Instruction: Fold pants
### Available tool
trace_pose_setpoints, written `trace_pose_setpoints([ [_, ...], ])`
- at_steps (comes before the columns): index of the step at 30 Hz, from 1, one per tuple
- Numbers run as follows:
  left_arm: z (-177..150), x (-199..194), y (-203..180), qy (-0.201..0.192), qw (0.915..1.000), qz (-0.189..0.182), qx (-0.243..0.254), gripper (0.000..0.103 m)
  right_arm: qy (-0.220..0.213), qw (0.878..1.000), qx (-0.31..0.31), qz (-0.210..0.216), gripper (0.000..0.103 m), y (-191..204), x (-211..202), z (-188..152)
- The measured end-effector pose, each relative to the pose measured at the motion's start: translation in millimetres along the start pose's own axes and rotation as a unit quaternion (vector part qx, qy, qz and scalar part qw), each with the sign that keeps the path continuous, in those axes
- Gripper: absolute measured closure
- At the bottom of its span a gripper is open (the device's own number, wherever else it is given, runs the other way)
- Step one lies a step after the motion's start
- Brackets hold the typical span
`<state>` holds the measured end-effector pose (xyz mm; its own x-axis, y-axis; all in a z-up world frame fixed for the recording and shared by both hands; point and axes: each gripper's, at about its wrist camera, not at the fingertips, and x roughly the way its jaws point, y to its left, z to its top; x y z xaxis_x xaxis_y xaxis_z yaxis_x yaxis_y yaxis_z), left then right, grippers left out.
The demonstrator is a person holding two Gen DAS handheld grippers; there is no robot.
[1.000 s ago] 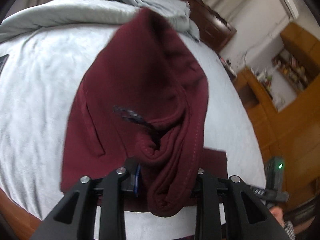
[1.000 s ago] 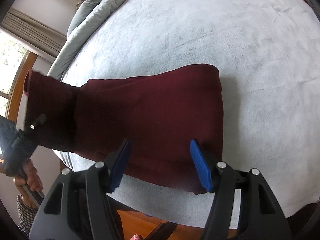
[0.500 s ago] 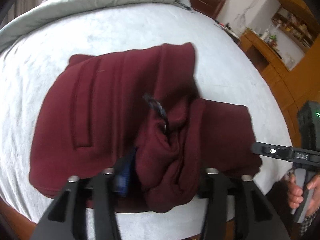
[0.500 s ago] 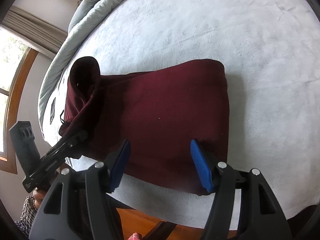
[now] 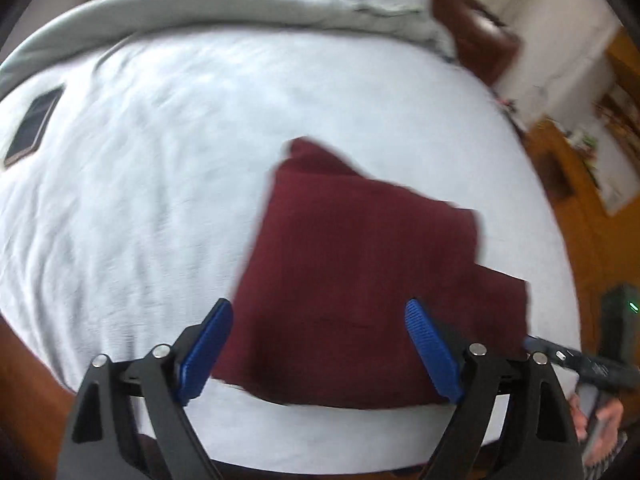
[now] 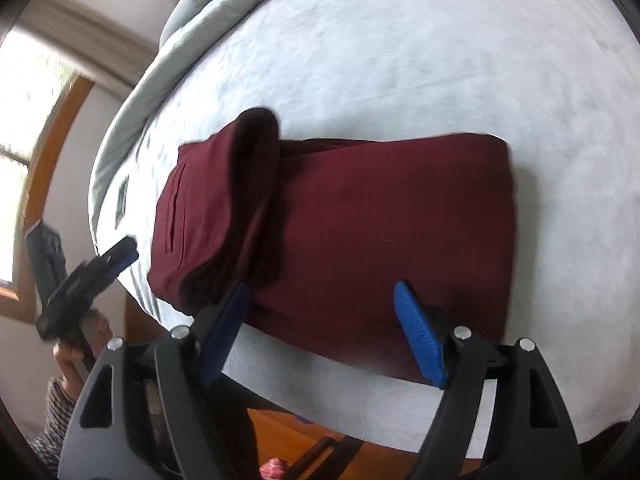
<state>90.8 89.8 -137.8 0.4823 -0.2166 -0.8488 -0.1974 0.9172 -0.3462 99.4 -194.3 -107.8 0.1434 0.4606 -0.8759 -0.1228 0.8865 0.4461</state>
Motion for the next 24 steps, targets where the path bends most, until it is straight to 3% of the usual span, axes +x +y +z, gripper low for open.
trace_pose_setpoints([
  [3, 0, 28, 15, 0.046, 0.9980, 0.043, -0.003, 0.016, 0.019, 1.000, -0.006, -0.006, 0.028, 14, 14, 3],
  [5, -6, 49, 22, 0.094, 0.9952, 0.023, -0.014, 0.014, 0.032, 0.999, -0.007, -0.007, 0.026, 23, 21, 3],
  [6, -7, 52, 26, 0.099, 0.9947, 0.013, -0.024, 0.013, 0.037, 0.999, -0.008, -0.007, 0.022, 26, 24, 3],
  [15, -3, 43, 61, 0.110, 0.9925, -0.035, -0.041, 0.011, 0.081, 0.997, -0.004, -0.016, 0.017, 59, 63, 10],
  [24, 4, 45, 61, 0.114, 0.9925, -0.029, -0.033, 0.008, 0.071, 0.997, 0.023, -0.012, 0.017, 53, 55, 11],
])
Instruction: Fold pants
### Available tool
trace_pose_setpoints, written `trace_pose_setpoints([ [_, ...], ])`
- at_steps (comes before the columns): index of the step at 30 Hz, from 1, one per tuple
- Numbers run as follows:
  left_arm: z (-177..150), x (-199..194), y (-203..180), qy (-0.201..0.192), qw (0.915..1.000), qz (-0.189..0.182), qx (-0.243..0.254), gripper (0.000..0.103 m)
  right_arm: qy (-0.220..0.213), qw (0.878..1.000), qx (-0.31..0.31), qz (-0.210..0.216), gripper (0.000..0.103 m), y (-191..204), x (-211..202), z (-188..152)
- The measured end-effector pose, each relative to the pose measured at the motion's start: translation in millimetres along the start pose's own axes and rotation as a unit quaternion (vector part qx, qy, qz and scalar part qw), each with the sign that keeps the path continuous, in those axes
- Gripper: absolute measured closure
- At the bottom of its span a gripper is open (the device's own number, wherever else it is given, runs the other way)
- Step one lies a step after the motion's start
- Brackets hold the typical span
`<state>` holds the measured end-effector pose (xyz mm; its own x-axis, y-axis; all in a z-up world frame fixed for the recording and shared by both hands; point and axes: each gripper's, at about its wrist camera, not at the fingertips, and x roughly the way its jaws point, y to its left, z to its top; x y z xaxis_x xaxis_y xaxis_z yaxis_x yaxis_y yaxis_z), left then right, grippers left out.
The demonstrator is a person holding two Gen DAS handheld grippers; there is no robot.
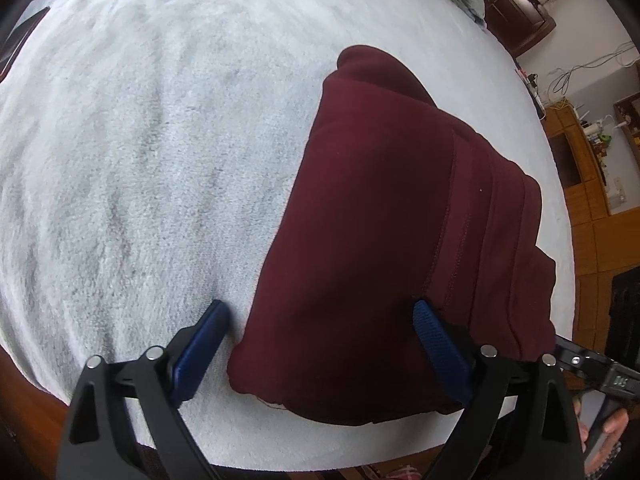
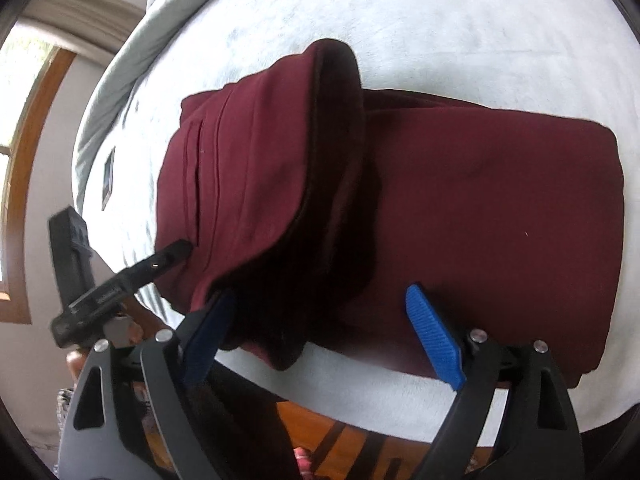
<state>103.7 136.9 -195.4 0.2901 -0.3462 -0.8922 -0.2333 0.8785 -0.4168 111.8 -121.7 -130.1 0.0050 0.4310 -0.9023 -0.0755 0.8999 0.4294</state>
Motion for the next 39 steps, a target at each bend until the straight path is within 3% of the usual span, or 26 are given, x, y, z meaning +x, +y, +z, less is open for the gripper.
trace_pose_setpoints([
  [5, -1, 1, 1, -0.002, 1.0000, 0.000, 0.004, 0.005, -0.016, 1.000, 0.019, 0.005, 0.014, -14, -21, -3],
  [8, -1, 2, -2, -0.004, 1.0000, 0.002, 0.006, 0.004, -0.016, 0.999, 0.037, 0.032, 0.014, -22, -26, -3],
  [14, -2, 6, -6, -0.002, 1.0000, -0.001, 0.009, 0.004, 0.015, 0.998, 0.048, 0.042, 0.012, -16, 3, 7],
  [18, 0, 5, -6, 0.007, 0.9999, -0.011, 0.008, 0.005, 0.009, 0.999, 0.025, 0.024, 0.012, -7, 16, 8],
  [22, 3, -5, 6, 0.011, 0.9997, -0.021, -0.001, 0.005, 0.010, 0.998, 0.007, 0.060, 0.033, 8, 24, 7],
  [23, 3, -6, 10, 0.011, 0.9997, -0.022, -0.008, 0.005, 0.010, 0.998, 0.006, 0.070, 0.049, 10, 27, 7],
  [27, 1, -8, 20, 0.013, 0.9994, -0.026, -0.018, 0.005, 0.007, 0.994, 0.015, 0.109, 0.078, 9, 30, 7],
  [39, 1, -27, 15, 0.005, 0.9989, -0.039, -0.024, 0.005, -0.053, 0.992, -0.051, 0.101, 0.084, 20, -37, 6],
])
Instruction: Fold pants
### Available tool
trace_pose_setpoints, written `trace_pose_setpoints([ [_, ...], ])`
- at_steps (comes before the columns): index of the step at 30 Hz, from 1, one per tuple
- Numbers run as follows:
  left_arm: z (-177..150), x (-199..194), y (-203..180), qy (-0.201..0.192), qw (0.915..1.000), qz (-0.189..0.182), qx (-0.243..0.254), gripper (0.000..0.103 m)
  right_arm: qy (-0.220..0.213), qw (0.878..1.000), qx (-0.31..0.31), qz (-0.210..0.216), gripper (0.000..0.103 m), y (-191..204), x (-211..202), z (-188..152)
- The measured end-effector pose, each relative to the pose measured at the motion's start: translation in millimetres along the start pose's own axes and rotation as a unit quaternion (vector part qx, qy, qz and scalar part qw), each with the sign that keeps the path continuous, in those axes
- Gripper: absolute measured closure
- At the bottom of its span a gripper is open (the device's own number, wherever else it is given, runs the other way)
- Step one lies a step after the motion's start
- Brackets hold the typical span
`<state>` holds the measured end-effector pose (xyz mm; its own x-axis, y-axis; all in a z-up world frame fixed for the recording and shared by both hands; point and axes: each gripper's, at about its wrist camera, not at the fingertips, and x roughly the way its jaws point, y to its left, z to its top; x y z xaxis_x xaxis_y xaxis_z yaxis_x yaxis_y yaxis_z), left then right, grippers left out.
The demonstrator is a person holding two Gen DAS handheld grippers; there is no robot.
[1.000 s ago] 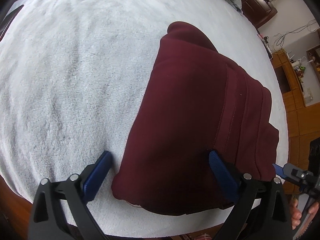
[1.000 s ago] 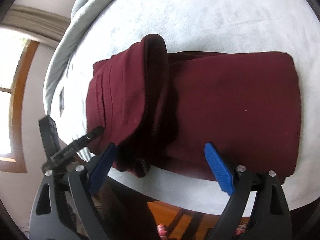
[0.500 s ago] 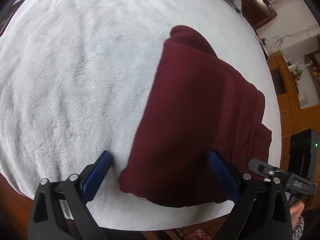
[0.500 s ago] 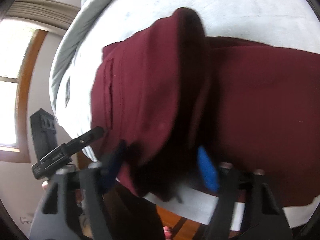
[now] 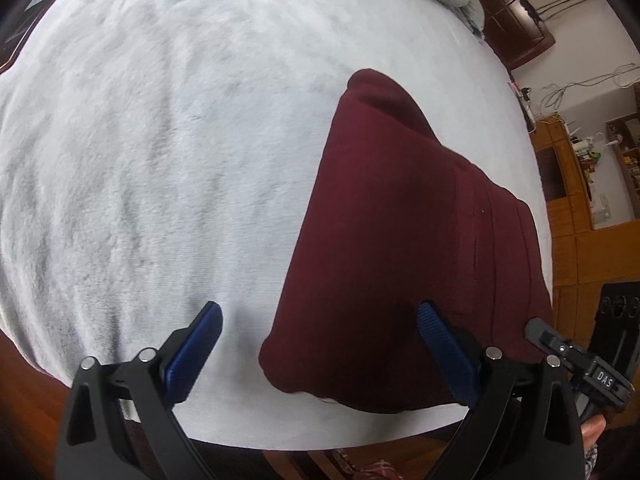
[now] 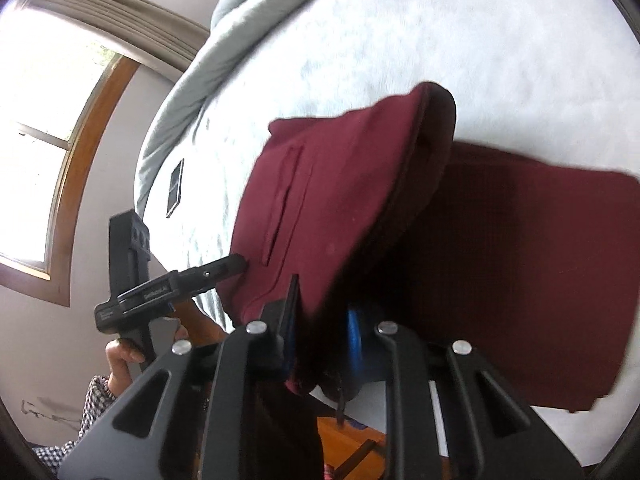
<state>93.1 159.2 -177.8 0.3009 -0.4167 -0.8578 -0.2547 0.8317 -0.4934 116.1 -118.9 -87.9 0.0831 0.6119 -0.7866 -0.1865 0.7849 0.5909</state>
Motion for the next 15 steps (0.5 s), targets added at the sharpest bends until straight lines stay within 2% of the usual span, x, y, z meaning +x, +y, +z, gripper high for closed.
trace_pose_setpoints([
  [4, -1, 1, -15, 0.003, 0.9999, -0.004, 0.010, 0.005, -0.020, 1.000, -0.004, -0.008, 0.085, -8, -32, 0],
  [10, -10, 9, -58, 0.011, 0.9977, 0.002, 0.066, 0.005, -0.047, 0.998, 0.019, -0.042, 0.087, -52, -89, -15],
  [15, -21, 31, -87, 0.022, 0.9924, 0.033, 0.116, 0.005, -0.037, 0.995, 0.068, -0.068, 0.087, -101, -86, -31],
])
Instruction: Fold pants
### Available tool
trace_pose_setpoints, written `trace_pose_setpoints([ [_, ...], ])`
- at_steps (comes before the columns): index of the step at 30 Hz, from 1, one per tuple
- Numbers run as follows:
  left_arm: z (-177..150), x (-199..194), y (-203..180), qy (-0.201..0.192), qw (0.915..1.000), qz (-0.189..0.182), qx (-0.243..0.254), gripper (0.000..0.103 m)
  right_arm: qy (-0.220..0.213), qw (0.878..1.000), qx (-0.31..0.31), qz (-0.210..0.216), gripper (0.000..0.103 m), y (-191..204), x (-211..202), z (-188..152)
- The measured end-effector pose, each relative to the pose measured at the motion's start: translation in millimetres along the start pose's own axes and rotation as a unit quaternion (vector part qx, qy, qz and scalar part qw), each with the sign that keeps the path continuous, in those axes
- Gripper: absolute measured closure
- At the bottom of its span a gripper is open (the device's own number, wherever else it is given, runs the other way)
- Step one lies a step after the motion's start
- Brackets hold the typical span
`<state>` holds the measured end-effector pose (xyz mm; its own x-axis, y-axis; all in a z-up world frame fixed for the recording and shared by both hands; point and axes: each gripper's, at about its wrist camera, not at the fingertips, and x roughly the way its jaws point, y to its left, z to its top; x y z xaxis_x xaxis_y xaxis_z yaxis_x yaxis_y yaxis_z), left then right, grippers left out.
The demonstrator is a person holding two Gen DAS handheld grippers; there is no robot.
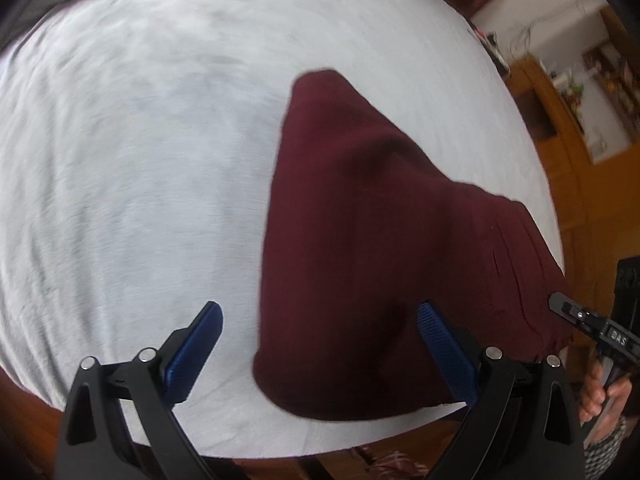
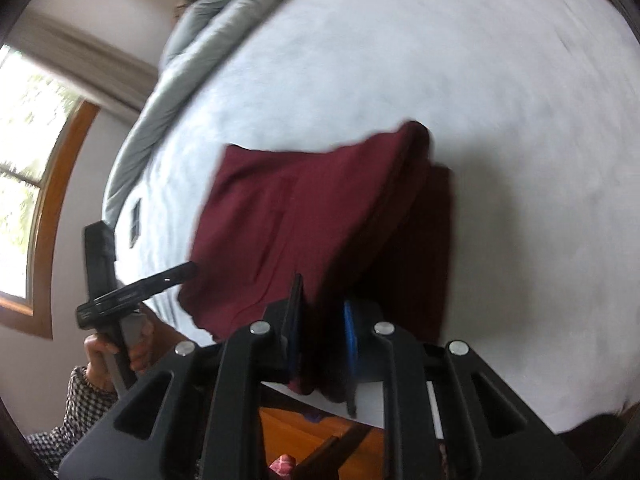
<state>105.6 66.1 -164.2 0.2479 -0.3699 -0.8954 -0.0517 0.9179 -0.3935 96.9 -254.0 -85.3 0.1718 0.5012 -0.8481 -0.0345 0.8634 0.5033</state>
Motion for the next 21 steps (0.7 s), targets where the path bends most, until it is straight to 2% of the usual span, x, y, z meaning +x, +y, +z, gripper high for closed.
trace_pose_setpoints([
  [3, -3, 18, -4, 0.019, 0.9996, 0.021, 0.008, 0.005, 0.026, 0.999, 0.013, -0.021, 0.087, -17, 26, -10],
  [5, -5, 26, -2, 0.031, 0.9993, 0.021, 0.003, 0.005, 0.043, 0.998, 0.011, -0.035, 0.086, -22, 40, -15],
  [7, -8, 28, 4, 0.032, 0.9994, 0.013, -0.009, 0.004, 0.042, 0.998, 0.002, -0.037, 0.082, -20, 42, -14],
  [8, -8, 26, 6, 0.032, 0.9993, 0.006, -0.015, 0.005, 0.047, 0.998, -0.016, -0.039, 0.074, -14, 40, -11],
  [9, -8, 24, 10, 0.035, 0.9992, 0.000, -0.019, 0.005, 0.046, 0.997, -0.022, -0.049, 0.059, -12, 35, -9],
  [10, -8, 22, 12, 0.036, 0.9991, -0.004, -0.021, 0.005, 0.035, 0.997, -0.028, -0.064, 0.051, -9, 28, -5],
  [11, -8, 18, 13, 0.034, 0.9993, -0.004, -0.018, 0.005, 0.022, 0.997, -0.036, -0.068, 0.049, -8, 20, 1],
  [16, -3, 2, 13, 0.019, 0.9998, 0.007, 0.003, 0.005, -0.010, 0.997, -0.028, -0.070, 0.051, -9, 16, 38],
  [21, 10, -2, 11, 0.014, 0.9997, 0.019, 0.009, 0.005, 0.002, 0.998, 0.004, -0.062, 0.051, -29, 39, 84],
])
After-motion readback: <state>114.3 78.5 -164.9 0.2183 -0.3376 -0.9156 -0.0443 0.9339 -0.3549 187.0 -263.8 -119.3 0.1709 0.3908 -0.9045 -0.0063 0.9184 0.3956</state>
